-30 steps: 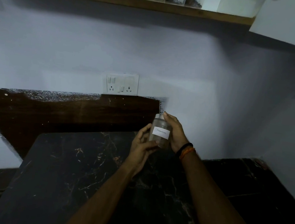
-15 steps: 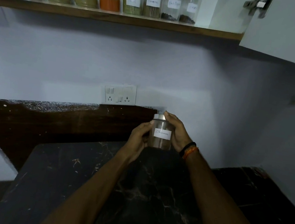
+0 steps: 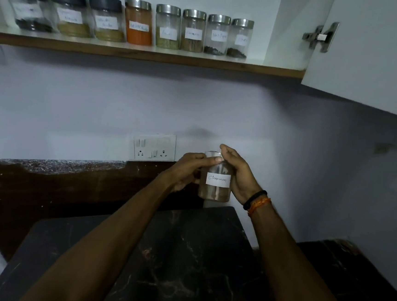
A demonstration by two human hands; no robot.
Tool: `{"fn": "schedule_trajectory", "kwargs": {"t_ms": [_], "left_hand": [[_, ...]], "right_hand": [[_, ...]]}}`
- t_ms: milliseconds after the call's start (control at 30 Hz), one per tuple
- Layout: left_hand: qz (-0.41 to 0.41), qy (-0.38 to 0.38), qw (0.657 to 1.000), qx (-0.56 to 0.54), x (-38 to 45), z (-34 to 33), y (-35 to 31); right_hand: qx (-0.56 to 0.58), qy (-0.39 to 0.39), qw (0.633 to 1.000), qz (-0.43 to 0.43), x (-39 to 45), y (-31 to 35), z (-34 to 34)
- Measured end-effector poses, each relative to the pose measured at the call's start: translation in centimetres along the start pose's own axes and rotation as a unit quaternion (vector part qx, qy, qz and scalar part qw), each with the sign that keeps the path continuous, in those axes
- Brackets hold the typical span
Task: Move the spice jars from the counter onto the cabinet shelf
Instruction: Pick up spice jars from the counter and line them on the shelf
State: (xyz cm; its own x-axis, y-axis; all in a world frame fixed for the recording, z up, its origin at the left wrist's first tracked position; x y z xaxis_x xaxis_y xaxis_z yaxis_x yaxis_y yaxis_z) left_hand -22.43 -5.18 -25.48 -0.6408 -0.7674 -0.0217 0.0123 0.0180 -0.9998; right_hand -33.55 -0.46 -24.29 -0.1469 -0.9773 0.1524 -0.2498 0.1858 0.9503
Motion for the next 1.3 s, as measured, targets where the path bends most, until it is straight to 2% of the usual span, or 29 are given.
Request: {"fn": "schedule_trajectory", "kwargs": {"t_ms": [267,433,767,967,1033,1133,1200,1300], "left_hand": [[-0.050,0.001,0.996,0.069,1.6,-0.4,-7.5],[-0.106,0.010,0.993,0.060,2.3,-0.5,-12.3],[-0.209,-0.015,0.969,0.130,4.4,1.4,-25.9],[-0.236,-0.036,0.962,0.134,6.4,2.6,-31.2],[-0.240,-0.038,0.961,0.130,7.1,2.8,-32.5],[-0.243,-0.052,0.959,0.133,8.8,3.0,-34.0],[-0.240,-0.057,0.959,0.136,10.1,3.1,-34.7],[-0.241,-0.057,0.959,0.141,11.9,3.3,-35.7]], "right_hand": [[-0.019,0.015,0.996,0.081,0.7,6.6,-1.2],[0.029,-0.051,0.990,0.126,1.6,9.5,1.0],[-0.112,-0.138,0.967,0.183,7.1,16.8,4.6],[-0.232,-0.197,0.914,0.269,9.9,23.2,3.9],[-0.309,-0.220,0.876,0.296,10.7,24.9,3.8],[-0.428,-0.264,0.797,0.333,11.5,26.9,3.6],[-0.483,-0.275,0.761,0.335,12.6,27.7,3.7],[-0.537,-0.250,0.753,0.286,15.3,27.6,4.3]]}}
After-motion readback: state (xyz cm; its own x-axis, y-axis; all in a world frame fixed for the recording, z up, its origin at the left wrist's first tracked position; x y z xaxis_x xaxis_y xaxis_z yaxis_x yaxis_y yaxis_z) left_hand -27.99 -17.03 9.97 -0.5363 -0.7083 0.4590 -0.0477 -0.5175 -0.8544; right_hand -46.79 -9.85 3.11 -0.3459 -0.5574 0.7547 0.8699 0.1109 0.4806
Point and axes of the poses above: each hand's wrist, its own x-axis towards the middle knuckle, its own z-axis out of the back of the hand, y = z × x, the point moved 9 cm from there along x, towards the middle knuckle, and after that the axes turned 3 degrees about z, right-handed, at the moved point
